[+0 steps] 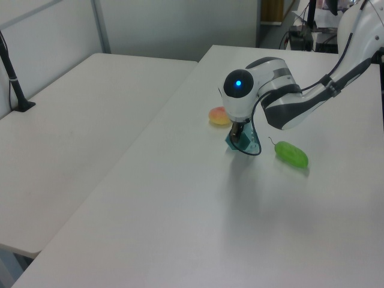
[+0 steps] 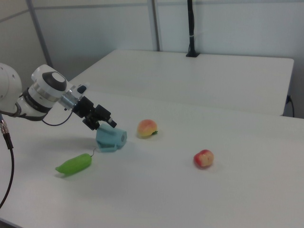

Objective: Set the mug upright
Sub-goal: 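Close the gripper on the mug and lift it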

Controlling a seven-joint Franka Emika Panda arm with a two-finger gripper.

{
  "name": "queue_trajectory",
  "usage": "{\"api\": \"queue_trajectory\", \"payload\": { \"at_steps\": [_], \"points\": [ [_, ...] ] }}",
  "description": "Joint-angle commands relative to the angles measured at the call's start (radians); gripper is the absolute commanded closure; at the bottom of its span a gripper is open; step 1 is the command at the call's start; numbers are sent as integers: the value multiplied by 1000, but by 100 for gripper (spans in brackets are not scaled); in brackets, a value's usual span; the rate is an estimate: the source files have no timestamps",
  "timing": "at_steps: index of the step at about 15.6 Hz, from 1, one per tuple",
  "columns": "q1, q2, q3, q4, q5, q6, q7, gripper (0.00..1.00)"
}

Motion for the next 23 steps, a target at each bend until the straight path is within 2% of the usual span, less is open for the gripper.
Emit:
{"api": "queue_trajectory", "payload": {
  "at_steps": [1, 2, 3, 4, 5, 10, 14, 15, 23],
  "points": [
    [-3, -20, -4, -47, -36, 22, 35, 29],
    [-3, -20, -4, -49, -35, 20, 36, 46],
    [-3, -20, -4, -52, -35, 22, 35, 72],
    [-3, -20, -4, -55, -35, 23, 35, 94],
    [-1, -20, -4, -58, -35, 23, 35, 100],
    [-7, -26, -4, -49, -30, 20, 31, 100],
    [-33, -55, -2, -28, 22, 23, 13, 100],
    [-39, -64, -2, -17, 58, 20, -14, 100],
    [-147, -225, -10, 62, 584, -3, -417, 100]
  ]
}}
